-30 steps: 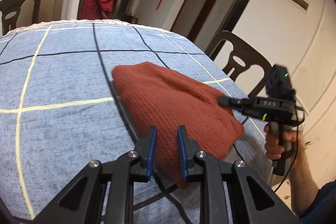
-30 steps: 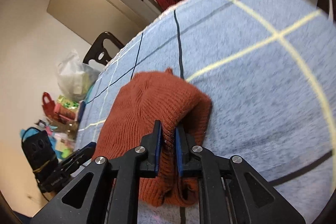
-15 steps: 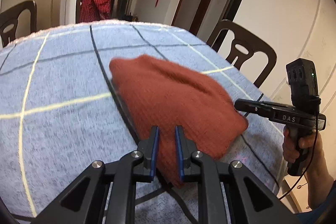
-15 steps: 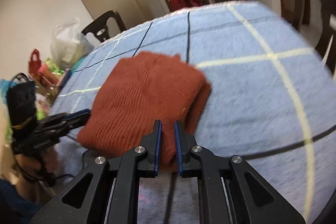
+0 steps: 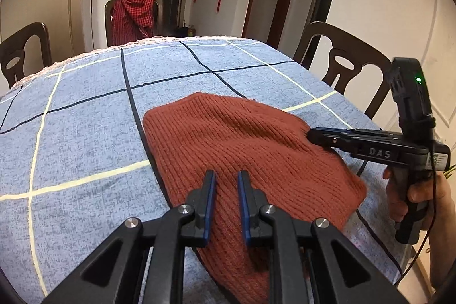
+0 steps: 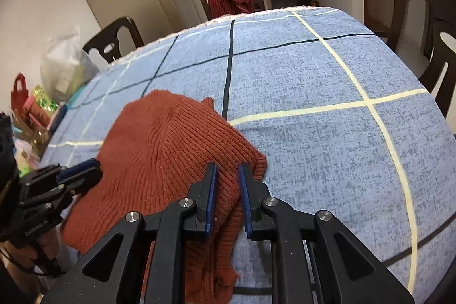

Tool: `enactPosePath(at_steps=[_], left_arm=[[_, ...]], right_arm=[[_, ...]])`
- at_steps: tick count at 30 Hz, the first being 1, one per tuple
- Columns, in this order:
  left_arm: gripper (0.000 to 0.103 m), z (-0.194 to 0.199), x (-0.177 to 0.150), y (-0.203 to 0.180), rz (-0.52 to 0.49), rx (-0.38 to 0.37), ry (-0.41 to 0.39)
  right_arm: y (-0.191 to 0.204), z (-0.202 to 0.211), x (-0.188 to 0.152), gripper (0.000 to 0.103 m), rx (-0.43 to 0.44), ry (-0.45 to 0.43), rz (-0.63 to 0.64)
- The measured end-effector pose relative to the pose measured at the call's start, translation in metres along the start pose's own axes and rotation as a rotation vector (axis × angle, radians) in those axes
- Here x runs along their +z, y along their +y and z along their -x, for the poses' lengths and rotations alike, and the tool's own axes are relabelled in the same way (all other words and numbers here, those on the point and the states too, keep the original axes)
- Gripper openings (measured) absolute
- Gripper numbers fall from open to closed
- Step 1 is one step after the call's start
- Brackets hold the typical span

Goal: Fold small clothes
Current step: 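Press the folded sweater bundle with both grippers to flatten it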

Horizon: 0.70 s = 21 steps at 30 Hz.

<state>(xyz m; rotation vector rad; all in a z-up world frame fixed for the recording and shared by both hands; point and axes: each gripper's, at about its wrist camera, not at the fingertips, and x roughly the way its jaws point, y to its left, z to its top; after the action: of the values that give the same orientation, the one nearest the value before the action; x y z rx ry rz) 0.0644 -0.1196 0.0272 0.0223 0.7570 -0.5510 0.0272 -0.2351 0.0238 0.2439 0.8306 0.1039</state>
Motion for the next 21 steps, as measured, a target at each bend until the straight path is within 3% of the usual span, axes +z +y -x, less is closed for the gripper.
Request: enactPosePath(at_steps=[7, 12, 21], left_arm=[[0.020, 0.030, -0.013, -0.005, -0.018, -0.021, -0.023], [0.023, 0.035, -0.031, -0.012, -0.018, -0.044, -0.007], [0.023, 0.027, -0.036, -0.014, -0.021, -0.021, -0.016]], right_arm=[[0.026, 0.048, -0.024, 0.016, 0.041, -0.054, 0.119], [0.036, 0.037, -0.052, 0.016, 0.022, 0.017, 0.163], [0.036, 0.029, -0.055, 0.016, 0.005, 0.001, 0.195]])
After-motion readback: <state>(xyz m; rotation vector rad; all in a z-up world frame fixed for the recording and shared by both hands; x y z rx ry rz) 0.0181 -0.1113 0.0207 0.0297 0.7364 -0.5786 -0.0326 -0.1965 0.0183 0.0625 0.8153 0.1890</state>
